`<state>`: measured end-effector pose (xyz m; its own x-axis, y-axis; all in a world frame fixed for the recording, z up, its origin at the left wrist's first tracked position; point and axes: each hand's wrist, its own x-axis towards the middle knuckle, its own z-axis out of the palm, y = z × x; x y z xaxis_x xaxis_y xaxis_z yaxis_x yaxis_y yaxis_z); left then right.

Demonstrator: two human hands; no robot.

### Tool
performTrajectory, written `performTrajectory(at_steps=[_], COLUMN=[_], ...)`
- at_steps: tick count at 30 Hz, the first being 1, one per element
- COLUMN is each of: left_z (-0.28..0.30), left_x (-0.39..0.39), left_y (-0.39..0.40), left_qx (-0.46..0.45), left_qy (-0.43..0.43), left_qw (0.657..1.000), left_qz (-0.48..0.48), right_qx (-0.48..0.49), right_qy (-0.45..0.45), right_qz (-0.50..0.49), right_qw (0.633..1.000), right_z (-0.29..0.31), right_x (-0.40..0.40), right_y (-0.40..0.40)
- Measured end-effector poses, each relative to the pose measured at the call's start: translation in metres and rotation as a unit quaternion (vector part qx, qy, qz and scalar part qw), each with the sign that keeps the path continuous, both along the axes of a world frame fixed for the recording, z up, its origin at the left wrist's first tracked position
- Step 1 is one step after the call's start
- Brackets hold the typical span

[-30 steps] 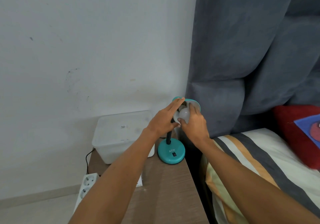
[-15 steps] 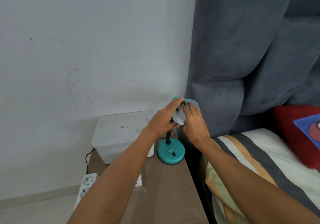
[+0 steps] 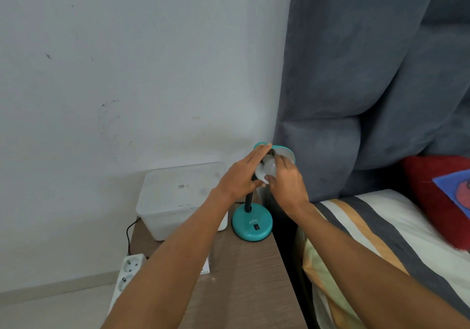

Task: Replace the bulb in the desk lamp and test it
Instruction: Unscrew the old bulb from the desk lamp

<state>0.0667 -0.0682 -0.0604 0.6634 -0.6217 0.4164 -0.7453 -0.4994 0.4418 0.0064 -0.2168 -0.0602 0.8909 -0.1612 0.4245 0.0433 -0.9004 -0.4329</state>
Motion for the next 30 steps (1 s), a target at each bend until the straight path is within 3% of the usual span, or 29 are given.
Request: performTrajectory(at_steps=[3,8,12,18,22,30], left_z=[0.001,0.001,0.001,0.000,0.001,0.001], left_x=[0.000,0.000,0.000,0.001,0.000,-0.003], left_y=[0.001,0.000,0.000,0.000,0.000,0.000], left_qx=[-0.003,0.002,0.003,0.006,0.002,0.003], left_qy=[-0.006,-0.004,-0.008,-0.002,-0.004,-0.004], left_qw=[1.000,1.000,1.000,1.000,1.000,1.000], left_qz=[-0.001,-0.002,0.000,0.001,0.000,0.001], right_qx=[-0.064,0.024,-0.070,0.041,-0.067,-0.086], right_qy=[-0.020,0.009,-0.010,0.013,0.002,0.012], right_qz=[0.050,-0.005,0.068,0.008,0.058,0.055], right_qw=[0.996,1.000,0.995,0.999,0.996,0.995], right_z=[-0.003,-0.002,0.000,-0.004,-0.002,0.002], right_x=[-0.002,-0.001,-0.003,0.001,0.003,-0.004], right_y=[-0.005,-0.002,-0.006,-0.007,-0.013,-0.010])
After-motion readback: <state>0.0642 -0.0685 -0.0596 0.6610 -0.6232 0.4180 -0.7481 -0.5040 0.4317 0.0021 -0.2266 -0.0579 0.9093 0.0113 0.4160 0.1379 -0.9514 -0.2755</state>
